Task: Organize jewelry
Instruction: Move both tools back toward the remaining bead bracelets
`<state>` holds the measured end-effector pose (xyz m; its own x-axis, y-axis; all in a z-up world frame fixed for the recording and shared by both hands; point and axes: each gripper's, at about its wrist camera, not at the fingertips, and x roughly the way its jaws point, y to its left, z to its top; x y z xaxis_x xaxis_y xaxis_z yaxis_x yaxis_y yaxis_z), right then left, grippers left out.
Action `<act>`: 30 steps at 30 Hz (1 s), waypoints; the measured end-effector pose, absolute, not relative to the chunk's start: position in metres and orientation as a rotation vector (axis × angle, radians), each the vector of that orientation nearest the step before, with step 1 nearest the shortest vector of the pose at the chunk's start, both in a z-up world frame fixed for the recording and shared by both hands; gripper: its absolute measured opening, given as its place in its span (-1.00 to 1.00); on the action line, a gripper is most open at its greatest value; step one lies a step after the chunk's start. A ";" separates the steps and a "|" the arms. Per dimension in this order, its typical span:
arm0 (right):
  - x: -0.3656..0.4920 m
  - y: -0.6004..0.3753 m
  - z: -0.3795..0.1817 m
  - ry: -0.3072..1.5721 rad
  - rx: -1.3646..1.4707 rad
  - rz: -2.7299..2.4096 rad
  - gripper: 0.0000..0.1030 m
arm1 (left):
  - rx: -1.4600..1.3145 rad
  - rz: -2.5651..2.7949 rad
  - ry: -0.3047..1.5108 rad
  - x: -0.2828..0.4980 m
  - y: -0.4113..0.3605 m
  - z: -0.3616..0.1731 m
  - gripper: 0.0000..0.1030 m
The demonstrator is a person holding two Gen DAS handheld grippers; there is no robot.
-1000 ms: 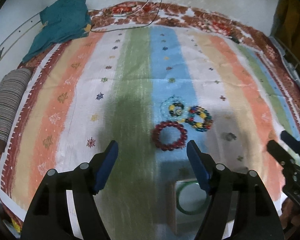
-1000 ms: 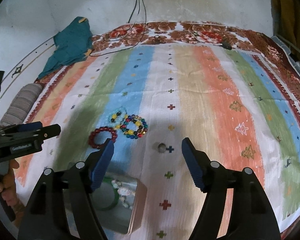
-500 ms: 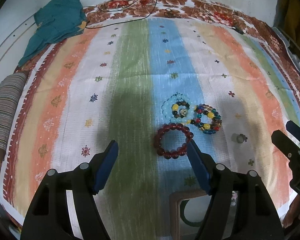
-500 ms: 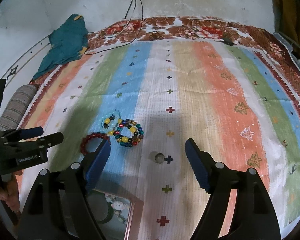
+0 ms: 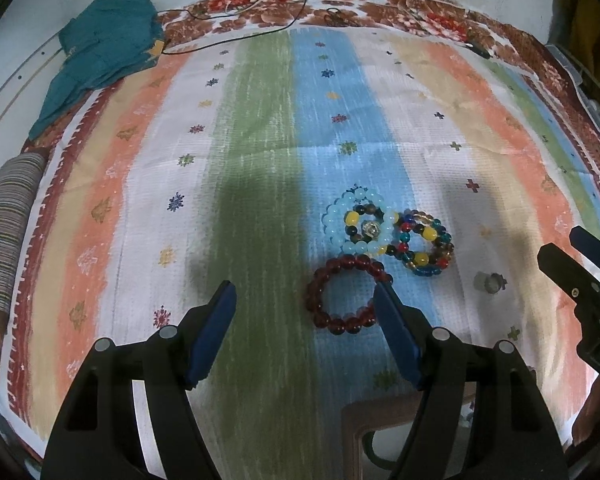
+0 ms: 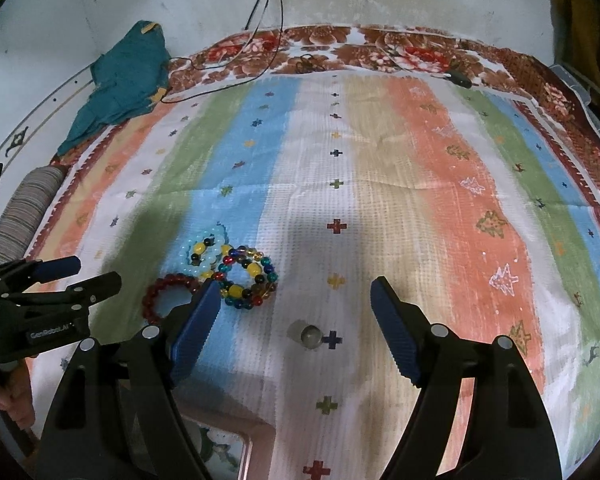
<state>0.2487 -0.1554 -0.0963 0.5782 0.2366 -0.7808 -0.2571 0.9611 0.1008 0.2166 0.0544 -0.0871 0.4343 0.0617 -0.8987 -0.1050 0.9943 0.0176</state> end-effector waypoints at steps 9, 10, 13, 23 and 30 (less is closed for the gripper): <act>0.259 -0.150 -0.103 0.921 -0.040 0.290 0.50 | -0.035 0.101 1.145 0.226 0.054 -0.100 0.37; 0.261 -0.149 -0.104 0.923 -0.043 0.290 0.50 | -0.034 0.100 1.147 0.226 0.054 -0.101 0.37; 0.264 -0.149 -0.107 0.927 -0.047 0.284 0.50 | -0.030 0.098 1.151 0.228 0.053 -0.103 0.37; 0.279 -0.143 -0.120 0.963 -0.072 0.282 0.50 | -0.037 0.084 1.172 0.235 0.055 -0.113 0.37; 0.298 -0.135 -0.131 1.008 -0.085 0.287 0.50 | -0.046 0.075 1.205 0.240 0.058 -0.125 0.37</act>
